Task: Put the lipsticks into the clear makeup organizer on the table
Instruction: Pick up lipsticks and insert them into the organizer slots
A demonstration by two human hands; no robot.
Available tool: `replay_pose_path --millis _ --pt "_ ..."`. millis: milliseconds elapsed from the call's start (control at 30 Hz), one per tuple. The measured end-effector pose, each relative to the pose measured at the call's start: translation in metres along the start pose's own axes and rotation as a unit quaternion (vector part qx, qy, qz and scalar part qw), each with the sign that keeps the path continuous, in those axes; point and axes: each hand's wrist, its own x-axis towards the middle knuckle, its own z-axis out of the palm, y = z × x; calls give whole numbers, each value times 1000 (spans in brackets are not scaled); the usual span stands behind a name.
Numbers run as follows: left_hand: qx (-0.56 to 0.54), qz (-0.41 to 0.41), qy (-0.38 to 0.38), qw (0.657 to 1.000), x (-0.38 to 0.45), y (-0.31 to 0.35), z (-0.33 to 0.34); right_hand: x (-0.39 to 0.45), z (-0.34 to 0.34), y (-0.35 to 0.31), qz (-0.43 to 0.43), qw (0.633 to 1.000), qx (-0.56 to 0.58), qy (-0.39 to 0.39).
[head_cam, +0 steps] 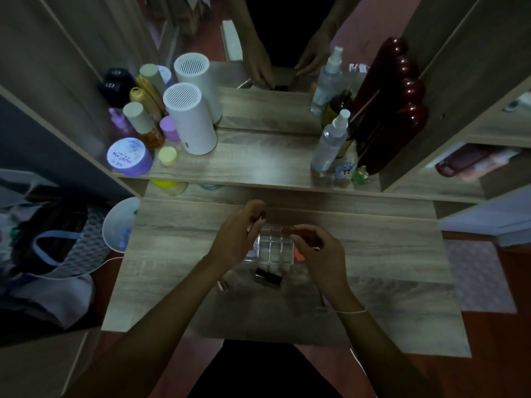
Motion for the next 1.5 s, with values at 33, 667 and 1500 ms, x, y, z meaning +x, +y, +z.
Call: replay_pose_path --millis 33,667,1500 --pt "0 -7 -8 1000 2 0 0 1 1 0 -3 1000 -10 -3" --pt "18 -57 -89 994 19 -10 -7 29 28 8 -54 976 -198 -72" --pt "90 -52 -124 987 28 -3 17 31 48 13 -57 938 -334 -65"
